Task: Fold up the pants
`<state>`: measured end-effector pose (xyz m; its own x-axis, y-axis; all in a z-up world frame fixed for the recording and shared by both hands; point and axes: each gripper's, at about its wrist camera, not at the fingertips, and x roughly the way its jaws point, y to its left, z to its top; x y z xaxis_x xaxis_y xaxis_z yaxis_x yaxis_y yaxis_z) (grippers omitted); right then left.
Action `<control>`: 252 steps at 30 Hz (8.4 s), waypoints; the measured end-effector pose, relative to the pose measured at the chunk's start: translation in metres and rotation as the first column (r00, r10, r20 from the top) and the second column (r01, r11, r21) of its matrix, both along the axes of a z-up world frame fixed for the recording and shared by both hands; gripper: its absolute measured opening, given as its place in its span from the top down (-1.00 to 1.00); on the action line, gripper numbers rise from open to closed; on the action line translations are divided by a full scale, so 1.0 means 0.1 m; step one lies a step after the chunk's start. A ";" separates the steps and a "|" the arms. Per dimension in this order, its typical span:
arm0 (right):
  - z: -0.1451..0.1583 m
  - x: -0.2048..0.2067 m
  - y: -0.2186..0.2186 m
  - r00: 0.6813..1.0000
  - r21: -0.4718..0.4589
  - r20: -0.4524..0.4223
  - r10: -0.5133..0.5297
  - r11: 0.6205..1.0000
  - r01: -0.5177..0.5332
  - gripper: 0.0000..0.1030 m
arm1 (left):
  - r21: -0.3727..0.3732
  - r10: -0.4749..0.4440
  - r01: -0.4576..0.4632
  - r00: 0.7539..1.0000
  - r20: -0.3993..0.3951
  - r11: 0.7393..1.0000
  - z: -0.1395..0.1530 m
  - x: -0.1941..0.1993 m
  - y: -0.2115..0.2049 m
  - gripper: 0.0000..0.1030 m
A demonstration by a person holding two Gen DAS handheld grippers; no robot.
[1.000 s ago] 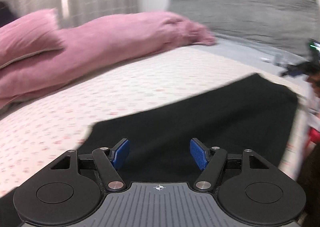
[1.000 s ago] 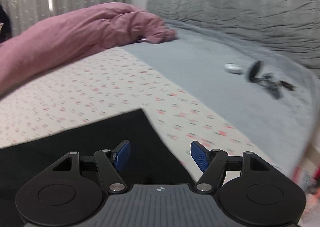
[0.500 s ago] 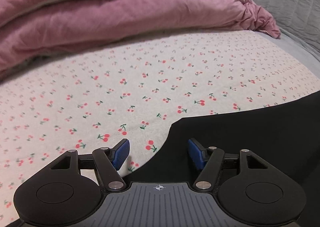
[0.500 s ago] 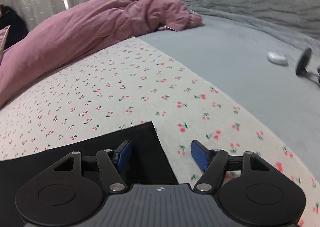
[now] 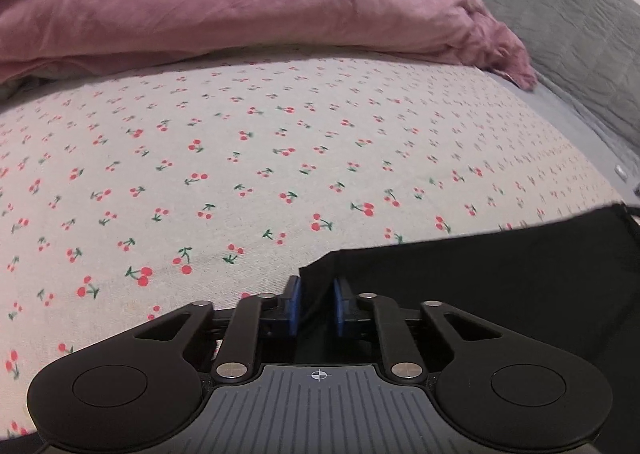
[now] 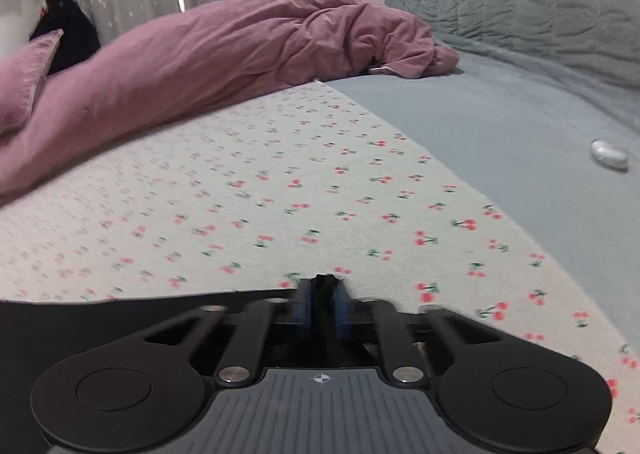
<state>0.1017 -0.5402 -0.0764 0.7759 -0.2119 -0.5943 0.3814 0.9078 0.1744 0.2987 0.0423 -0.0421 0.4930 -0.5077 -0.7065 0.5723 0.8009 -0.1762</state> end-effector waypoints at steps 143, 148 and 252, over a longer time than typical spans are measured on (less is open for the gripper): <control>0.22 -1.24 0.30 0.986 0.201 -0.027 -0.164 0.965 0.166 0.70 | 0.044 0.241 -0.251 0.956 0.170 0.967 0.09 -2.09 0.36 -0.53; 0.21 -1.05 0.40 0.997 0.228 0.004 -0.083 0.970 0.080 0.49 | 0.045 0.239 -0.250 0.956 0.168 0.967 0.08 -2.09 0.36 -0.53; 0.64 -0.02 3.14 0.747 0.221 -0.005 0.665 0.729 -0.648 0.89 | -0.560 -0.079 -0.207 0.893 -0.444 0.802 -0.40 -0.91 -0.60 -0.17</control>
<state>0.0993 -0.2258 -0.0121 0.6274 0.4572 -0.6304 -0.2767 0.8876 0.3683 0.2080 -0.0176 -0.0823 0.2624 -0.8644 -0.4288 0.2745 0.4929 -0.8256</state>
